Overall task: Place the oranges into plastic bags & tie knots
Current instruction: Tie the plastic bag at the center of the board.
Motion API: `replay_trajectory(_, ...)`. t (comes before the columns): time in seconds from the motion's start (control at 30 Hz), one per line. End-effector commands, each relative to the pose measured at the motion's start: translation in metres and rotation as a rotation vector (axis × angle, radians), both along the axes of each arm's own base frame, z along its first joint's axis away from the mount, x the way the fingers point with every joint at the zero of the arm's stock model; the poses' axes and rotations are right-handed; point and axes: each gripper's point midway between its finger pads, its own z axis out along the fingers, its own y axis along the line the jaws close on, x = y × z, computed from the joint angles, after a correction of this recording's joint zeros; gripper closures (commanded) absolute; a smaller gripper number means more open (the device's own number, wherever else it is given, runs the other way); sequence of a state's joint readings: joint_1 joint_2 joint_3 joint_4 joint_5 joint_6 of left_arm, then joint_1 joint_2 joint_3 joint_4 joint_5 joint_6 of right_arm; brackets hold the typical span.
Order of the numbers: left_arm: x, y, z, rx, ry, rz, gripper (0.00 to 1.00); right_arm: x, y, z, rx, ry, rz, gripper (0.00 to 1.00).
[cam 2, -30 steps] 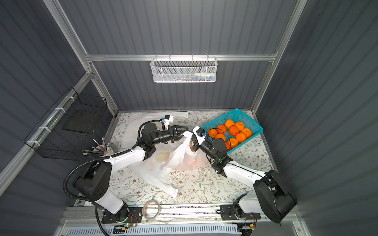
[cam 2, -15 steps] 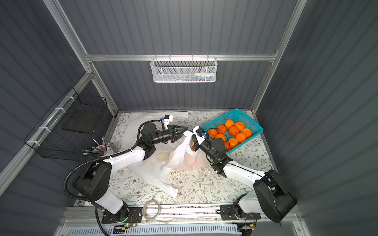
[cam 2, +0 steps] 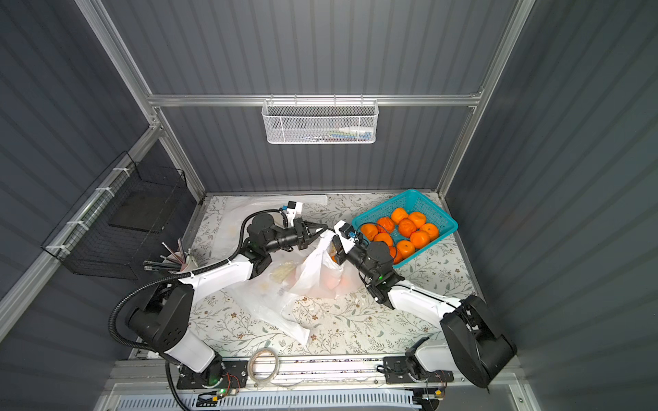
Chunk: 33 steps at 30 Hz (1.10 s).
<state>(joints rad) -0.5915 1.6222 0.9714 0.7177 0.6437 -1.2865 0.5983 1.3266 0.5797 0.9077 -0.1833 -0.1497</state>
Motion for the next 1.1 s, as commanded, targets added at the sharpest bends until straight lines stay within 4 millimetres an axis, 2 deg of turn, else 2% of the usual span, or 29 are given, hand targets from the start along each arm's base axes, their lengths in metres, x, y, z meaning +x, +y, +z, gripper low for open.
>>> replay_trajectory(0.0, -0.004, -0.002, 0.022, -0.013, -0.067, -0.009, 1.0, -0.005, -0.009, 0.007, -0.011, -0.021, -0.031, 0.68)
replay_trajectory(0.1, -0.004, -0.001, 0.019, 0.007, -0.076, 0.0, 1.0, -0.011, -0.025, 0.006, -0.039, -0.013, -0.082, 0.46)
replay_trajectory(0.23, 0.001, 0.004, 0.013, 0.061, -0.103, 0.04, 1.0, -0.029, -0.048, 0.011, -0.051, 0.047, -0.125, 0.05)
replay_trajectory(0.27, 0.002, 0.005, 0.012, 0.074, -0.112, 0.052, 1.0, -0.035, -0.053, 0.013, -0.041, 0.077, -0.128, 0.01)
replay_trajectory(0.4, 0.005, 0.005, 0.009, 0.093, -0.127, 0.059, 1.0, -0.062, -0.067, 0.022, 0.036, 0.221, -0.106, 0.01)
replay_trajectory(0.47, 0.005, 0.004, 0.008, 0.094, -0.123, 0.059, 1.0, -0.079, -0.065, 0.026, 0.1, 0.291, -0.044, 0.01)
replay_trajectory(0.63, 0.007, 0.005, 0.004, 0.099, -0.118, 0.068, 1.0, -0.118, -0.043, 0.038, 0.328, 0.557, 0.203, 0.17)
replay_trajectory(0.73, 0.007, 0.007, 0.002, 0.108, -0.121, 0.078, 1.0, -0.131, -0.026, 0.038, 0.418, 0.723, 0.322, 0.25)
replay_trajectory(0.9, 0.005, 0.008, 0.001, 0.113, -0.124, 0.082, 1.0, -0.132, -0.004, 0.033, 0.397, 0.822, 0.327, 0.24)
replay_trajectory(1.07, 0.004, 0.01, 0.003, 0.114, -0.133, 0.086, 1.0, -0.113, 0.004, 0.032, 0.362, 0.812, 0.238, 0.21)
